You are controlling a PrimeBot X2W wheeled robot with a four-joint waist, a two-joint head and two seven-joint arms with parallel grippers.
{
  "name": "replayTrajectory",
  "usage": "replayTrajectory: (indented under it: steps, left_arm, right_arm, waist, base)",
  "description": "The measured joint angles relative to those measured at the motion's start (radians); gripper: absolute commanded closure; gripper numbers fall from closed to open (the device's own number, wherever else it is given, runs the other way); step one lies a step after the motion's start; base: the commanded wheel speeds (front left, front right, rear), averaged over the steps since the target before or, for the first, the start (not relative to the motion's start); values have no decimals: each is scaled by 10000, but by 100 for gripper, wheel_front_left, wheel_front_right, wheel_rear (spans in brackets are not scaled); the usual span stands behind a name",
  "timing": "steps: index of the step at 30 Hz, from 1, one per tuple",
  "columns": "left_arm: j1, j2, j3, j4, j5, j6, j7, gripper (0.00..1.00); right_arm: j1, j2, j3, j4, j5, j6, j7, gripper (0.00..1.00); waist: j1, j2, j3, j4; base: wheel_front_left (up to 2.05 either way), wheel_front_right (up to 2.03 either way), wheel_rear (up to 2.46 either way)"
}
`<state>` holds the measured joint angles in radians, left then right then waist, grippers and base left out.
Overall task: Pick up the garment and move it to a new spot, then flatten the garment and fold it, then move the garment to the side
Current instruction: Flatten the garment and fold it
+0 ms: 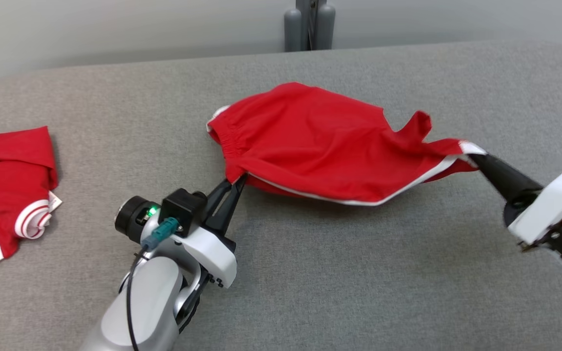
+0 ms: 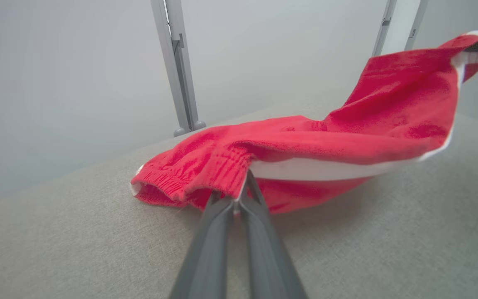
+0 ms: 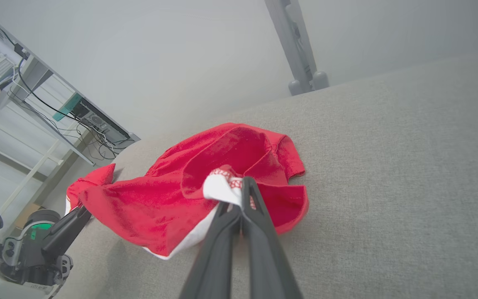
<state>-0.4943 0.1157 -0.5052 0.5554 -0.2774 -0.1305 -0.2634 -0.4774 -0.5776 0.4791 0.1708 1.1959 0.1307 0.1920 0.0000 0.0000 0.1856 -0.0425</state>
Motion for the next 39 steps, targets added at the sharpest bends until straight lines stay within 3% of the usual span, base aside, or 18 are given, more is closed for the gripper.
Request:
replayTrajectory:
  steps: [9, 18, 22, 29, 35, 39]
  left_arm:
    - [-416, 357, 422, -1243, -1952, 0, 2, 100]
    - [-1523, 688, 823, -1609, -3258, 0, 732, 100]
    - [-1993, 917, 959, -1580, -3310, 77, 1064, 100]
    - [-2292, 963, 1055, -1400, -3407, 134, 1223, 100]
    - [-2247, 901, 1018, -1244, -3540, 142, 1189, 100]
    - [-2197, 897, 988, -1198, -3586, 142, 1152, 100]
  right_arm:
    - [-136, -153, -1080, -261, 2107, -2, 878, 100]
    - [-959, 803, -1818, 86, 3908, -2, 1267, 100]
    - [-1511, 1312, -2048, 815, 4928, -8, 1521, 100]
    - [-2584, 1659, -1684, 2291, 4936, -13, 1313, 100]
    - [-3353, 2514, -1685, 3672, 6725, -13, 1482, 100]
    - [-3885, 3012, -1687, 4301, 8608, -13, 1682, 100]
  waist:
    - [-1, 0, -720, 375]
    - [-1, 0, -1272, 460]
    - [0, 0, -1458, 376]
    - [-1, 0, -1683, 218]
    - [-1, 0, -1838, 152]
    - [0, 0, -1889, 132]
  base:
    - [0, 0, 0]
    - [0, 0, 0]
    - [0, 0, 0]
    - [0, 0, 0]
    - [0, 0, 0]
    - [0, 0, 0]
